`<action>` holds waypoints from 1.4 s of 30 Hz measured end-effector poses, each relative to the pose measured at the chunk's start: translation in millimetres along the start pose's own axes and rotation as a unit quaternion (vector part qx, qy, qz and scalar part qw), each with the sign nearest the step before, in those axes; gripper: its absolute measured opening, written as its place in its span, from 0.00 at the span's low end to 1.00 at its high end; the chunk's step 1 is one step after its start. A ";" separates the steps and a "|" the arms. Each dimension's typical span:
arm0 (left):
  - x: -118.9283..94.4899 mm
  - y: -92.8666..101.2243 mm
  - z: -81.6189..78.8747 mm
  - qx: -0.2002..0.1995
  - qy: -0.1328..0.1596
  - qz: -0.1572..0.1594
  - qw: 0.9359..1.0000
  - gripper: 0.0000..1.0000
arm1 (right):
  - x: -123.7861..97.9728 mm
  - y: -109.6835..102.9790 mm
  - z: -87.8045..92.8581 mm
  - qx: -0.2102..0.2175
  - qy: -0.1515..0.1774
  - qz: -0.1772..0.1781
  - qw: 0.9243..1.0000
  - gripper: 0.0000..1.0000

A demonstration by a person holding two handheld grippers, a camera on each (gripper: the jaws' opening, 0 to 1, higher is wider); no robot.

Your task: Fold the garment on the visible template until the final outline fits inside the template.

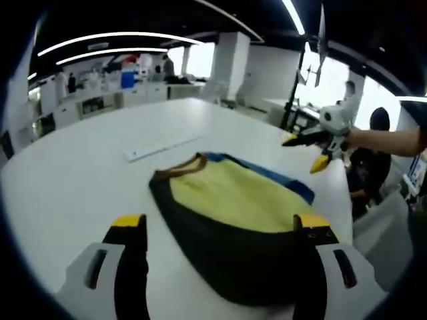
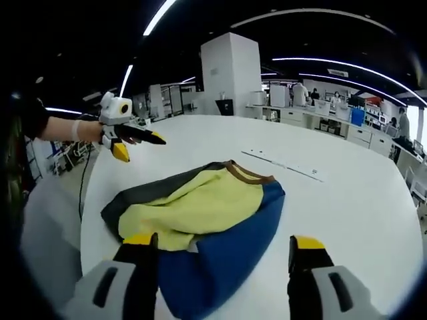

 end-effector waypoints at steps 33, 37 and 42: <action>-66.7 13.8 29.0 -0.036 0.048 -0.021 0.998 0.99 | -29.5 -42.0 15.4 -0.046 -0.029 -0.004 0.998 0.95; -68.4 12.9 31.6 -0.039 0.048 -0.021 0.998 0.99 | -28.6 -45.1 14.5 -0.043 -0.029 -0.008 0.999 0.94; -72.8 11.8 35.9 -0.044 0.049 -0.027 0.997 0.99 | -28.9 -48.4 14.1 -0.046 -0.032 -0.010 0.998 0.92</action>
Point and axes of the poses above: the point that each gripper's makers call its tool centre point, and the gripper's own axes: x roughly forward along the fingers, y roughly to its right, z roughly out of its underside, the point moved 8 cm from there along -x, roughly backward along the fingers, and after that the axes turned 14 degrees about -x, right-handed, at the moved point
